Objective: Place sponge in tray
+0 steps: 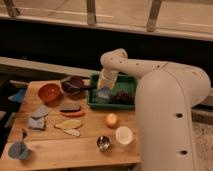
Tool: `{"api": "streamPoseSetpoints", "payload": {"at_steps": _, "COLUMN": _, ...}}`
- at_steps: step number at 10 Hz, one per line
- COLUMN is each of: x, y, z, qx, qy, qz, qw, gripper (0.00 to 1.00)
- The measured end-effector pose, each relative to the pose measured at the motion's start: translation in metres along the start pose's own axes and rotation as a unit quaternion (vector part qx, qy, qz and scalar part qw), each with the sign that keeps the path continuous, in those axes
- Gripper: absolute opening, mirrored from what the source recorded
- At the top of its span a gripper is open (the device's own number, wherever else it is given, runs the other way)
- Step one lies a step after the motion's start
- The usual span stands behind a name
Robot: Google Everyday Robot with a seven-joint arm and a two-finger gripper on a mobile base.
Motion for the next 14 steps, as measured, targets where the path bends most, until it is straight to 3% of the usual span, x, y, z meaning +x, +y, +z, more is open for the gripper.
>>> {"api": "streamPoseSetpoints", "payload": {"at_steps": 3, "x": 0.009, "y": 0.002, "z": 0.015, "qx": 0.001, "qy": 0.022, "qz": 0.005, "qw": 0.9997, "gripper": 0.51}}
{"api": "streamPoseSetpoints", "payload": {"at_steps": 6, "x": 0.013, "y": 0.01, "z": 0.023, "qx": -0.012, "qy": 0.036, "qz": 0.0, "qw": 0.9993, "gripper": 0.76}}
{"api": "streamPoseSetpoints", "payload": {"at_steps": 11, "x": 0.013, "y": 0.011, "z": 0.023, "qx": -0.034, "qy": 0.042, "qz": -0.001, "qw": 0.9985, "gripper": 0.77}}
{"api": "streamPoseSetpoints", "payload": {"at_steps": 14, "x": 0.013, "y": 0.011, "z": 0.023, "qx": -0.034, "qy": 0.043, "qz": -0.001, "qw": 0.9985, "gripper": 0.77}}
